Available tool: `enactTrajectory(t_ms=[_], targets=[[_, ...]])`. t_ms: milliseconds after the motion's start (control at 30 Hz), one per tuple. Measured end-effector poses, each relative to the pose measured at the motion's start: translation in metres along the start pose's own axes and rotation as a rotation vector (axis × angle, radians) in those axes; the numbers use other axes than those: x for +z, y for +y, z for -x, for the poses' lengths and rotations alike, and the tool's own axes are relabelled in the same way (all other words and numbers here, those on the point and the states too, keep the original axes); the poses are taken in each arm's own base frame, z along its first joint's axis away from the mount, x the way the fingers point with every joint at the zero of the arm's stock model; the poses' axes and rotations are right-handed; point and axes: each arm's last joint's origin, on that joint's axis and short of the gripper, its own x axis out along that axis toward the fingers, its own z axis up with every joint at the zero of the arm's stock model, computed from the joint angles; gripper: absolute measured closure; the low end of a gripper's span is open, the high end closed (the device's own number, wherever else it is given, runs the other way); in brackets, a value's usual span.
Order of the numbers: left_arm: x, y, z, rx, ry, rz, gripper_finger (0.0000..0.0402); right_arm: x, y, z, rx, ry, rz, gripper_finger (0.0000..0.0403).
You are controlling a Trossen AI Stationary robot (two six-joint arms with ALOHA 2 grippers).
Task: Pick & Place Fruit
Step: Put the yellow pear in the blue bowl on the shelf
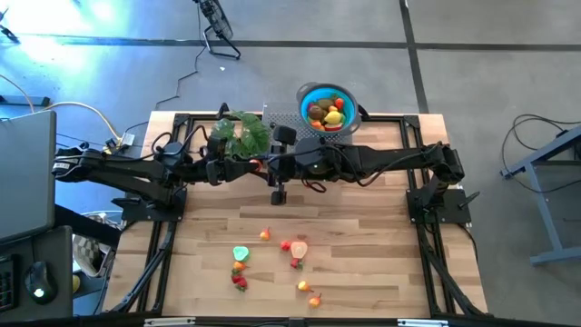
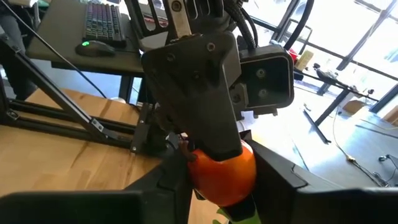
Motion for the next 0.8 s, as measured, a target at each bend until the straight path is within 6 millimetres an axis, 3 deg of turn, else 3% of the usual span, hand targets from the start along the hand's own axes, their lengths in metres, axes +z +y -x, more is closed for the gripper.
enactTrajectory(t_ms=[167,333,633,800], targets=[[0.0,0.001,0.0,0.014,-0.013,-0.015,0.0247,0.0,0.0,0.0,0.003,0.001,0.002,0.0285],[0.0,0.002,0.0,0.027,-0.005,-0.165,0.0238,-0.001,0.0,0.0,0.009,0.01,0.024,0.0288],[0.001,0.0,0.001,0.032,-0.016,-0.266,0.0143,0.001,0.0,0.002,0.014,0.001,-0.023,0.0291],[0.016,-0.008,0.012,0.017,-0.076,-0.329,0.0127,0.003,-0.001,0.005,-0.009,0.0,-0.04,0.0285]])
